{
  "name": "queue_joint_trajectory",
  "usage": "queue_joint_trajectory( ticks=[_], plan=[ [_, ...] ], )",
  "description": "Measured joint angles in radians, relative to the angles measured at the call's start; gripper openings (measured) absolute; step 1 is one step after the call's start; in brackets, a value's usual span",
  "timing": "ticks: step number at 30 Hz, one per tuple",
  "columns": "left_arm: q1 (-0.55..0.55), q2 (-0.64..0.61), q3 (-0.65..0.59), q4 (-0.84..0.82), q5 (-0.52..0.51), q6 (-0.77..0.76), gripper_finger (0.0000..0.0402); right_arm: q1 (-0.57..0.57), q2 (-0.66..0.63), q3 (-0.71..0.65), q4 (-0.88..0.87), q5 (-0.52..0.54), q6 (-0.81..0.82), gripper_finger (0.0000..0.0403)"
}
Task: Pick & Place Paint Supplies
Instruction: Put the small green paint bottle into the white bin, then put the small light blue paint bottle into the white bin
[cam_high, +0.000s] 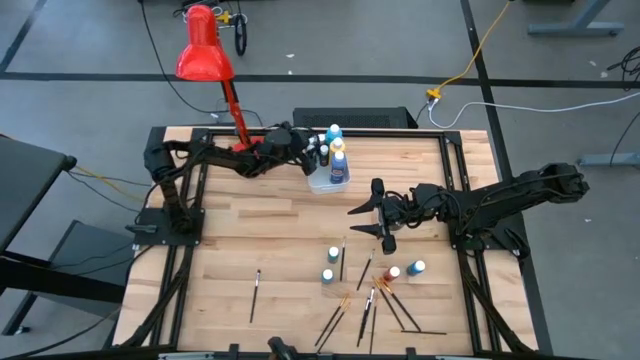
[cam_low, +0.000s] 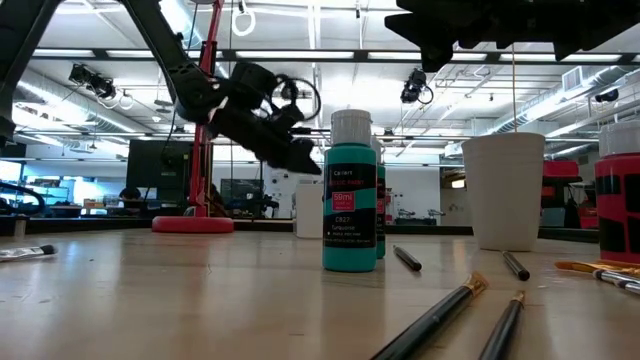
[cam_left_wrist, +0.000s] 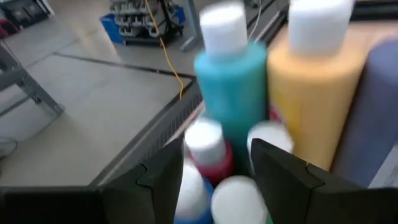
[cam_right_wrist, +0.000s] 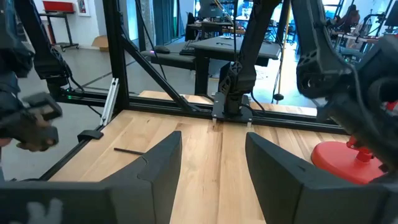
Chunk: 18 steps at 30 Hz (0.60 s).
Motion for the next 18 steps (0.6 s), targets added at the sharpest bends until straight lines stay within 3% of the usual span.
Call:
queue_joint_trajectory(
  ticks=[6,9,18],
  plan=[
    [-0.012,-0.161,0.056,-0.229,-0.017,0.054,0.0199,0.000,0.000,0.000,0.000,0.000,0.002,0.0178],
    [-0.027,-0.273,0.092,-0.369,0.036,0.007,0.0199,0.000,0.000,0.000,0.000,0.000,0.023,0.0178],
    [-0.120,-0.491,0.099,-0.516,0.629,-0.242,0.0199,0.000,0.000,0.000,-0.030,0.000,0.082,0.0178]
  ],
)
